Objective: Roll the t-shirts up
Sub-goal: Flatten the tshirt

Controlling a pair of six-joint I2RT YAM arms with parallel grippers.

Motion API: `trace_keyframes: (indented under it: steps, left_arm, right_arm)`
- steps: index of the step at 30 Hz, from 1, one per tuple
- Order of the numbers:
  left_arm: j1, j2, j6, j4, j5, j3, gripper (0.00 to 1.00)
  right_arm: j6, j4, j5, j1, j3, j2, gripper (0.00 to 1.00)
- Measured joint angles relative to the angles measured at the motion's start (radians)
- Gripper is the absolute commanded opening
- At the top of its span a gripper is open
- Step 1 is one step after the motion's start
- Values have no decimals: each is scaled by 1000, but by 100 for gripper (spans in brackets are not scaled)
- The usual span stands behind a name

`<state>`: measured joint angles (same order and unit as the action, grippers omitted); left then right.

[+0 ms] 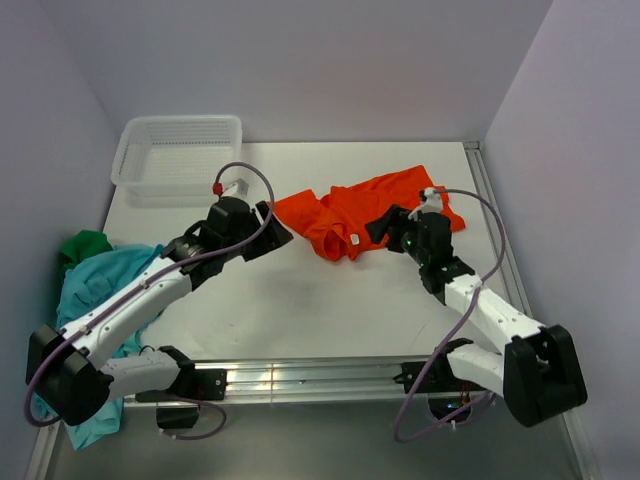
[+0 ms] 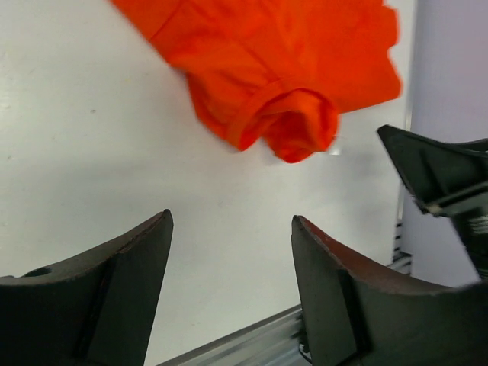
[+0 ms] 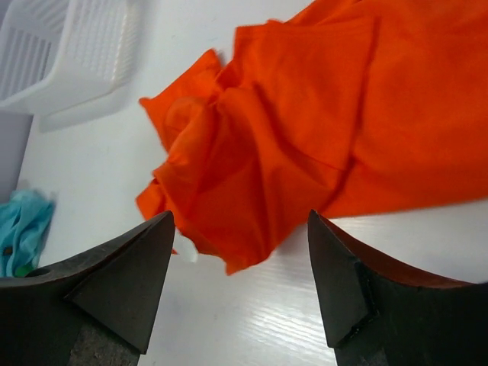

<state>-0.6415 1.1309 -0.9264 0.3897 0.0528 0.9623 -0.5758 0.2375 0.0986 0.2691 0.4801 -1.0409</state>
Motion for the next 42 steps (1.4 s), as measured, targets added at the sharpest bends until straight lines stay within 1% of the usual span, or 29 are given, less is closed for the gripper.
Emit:
trace_keyframes:
  steps: [5, 6, 7, 8, 9, 11, 12, 14, 17, 18, 19, 20, 21, 22, 23, 24, 25, 26, 29, 30, 32, 33, 36, 39, 42]
  left_arm:
    - [26, 63, 1, 16, 2, -21, 70]
    - [37, 63, 1, 16, 2, -28, 70]
    - [49, 59, 1, 16, 0, -37, 70]
    - [58, 56, 2, 15, -2, -42, 70]
    - [74, 50, 2, 14, -3, -51, 70]
    - [102, 33, 3, 18, -5, -64, 70]
    - [117, 23, 5, 19, -6, -69, 70]
    - [142, 5, 9, 20, -7, -73, 69]
    - [168, -16, 19, 19, -7, -80, 70]
    - [174, -21, 23, 17, -7, -85, 69]
    - [177, -23, 24, 15, -9, -93, 69]
    - [180, -22, 24, 13, -11, -101, 69]
    - [181, -20, 24, 13, -13, -109, 69]
    - [182, -13, 24, 12, -16, -116, 69]
    - [182, -6, 24, 11, -19, -121, 69]
    - [183, 6, 24, 9, -23, -124, 68]
    - [183, 21, 24, 4, -30, -127, 68]
    - [183, 33, 24, -2, -33, -129, 68]
    - [183, 66, 23, -16, -42, -135, 68]
    - [183, 71, 23, -19, -43, -137, 68]
    - [183, 73, 24, -18, -44, -138, 68]
    - [183, 73, 24, -19, -43, -138, 68]
    - [190, 72, 25, -16, -36, -138, 67]
    - [211, 59, 24, -9, -31, -146, 67]
    - [266, 7, 24, 5, -28, -175, 66]
  right_arm:
    - [5, 5, 53, 97, 101, -170, 77]
    - [8, 2, 61, 122, 121, -210, 70]
    - [11, 1, 64, 141, 134, -238, 59]
    - [16, 0, 69, 162, 150, -273, 46]
    - [21, -3, 74, 181, 161, -305, 19]
    - [28, -14, 79, 217, 169, -344, 2]
    - [28, -30, 76, 238, 168, -349, 0]
    - [28, -54, 40, 284, 155, -328, 0]
    - [13, -98, -63, 429, 77, -182, 0]
    - [-4, -112, -97, 492, 40, -104, 2]
    - [-23, -133, -116, 556, -3, -17, 9]
    - [-51, -154, -130, 604, -46, 69, 34]
    - [-77, -173, -144, 631, -84, 137, 48]
    - [-109, -211, -167, 647, -126, 221, 59]
    - [-136, -254, -187, 653, -161, 287, 66]
    - [-163, -306, -207, 656, -195, 360, 85]
    - [-192, -357, -226, 657, -225, 432, 91]
    - [-205, -410, -244, 658, -243, 498, 93]
    - [-213, -503, -298, 658, -229, 622, 95]
    - [-209, -510, -309, 658, -212, 629, 92]
    - [-183, -527, -328, 658, -143, 571, 85]
    - [-167, -529, -334, 658, -101, 514, 78]
    - [-115, -515, -342, 663, 53, 264, 73]
    - [-61, -497, -347, 700, 188, 6, 67]
    - [-11, -503, -369, 750, 318, -216, 64]
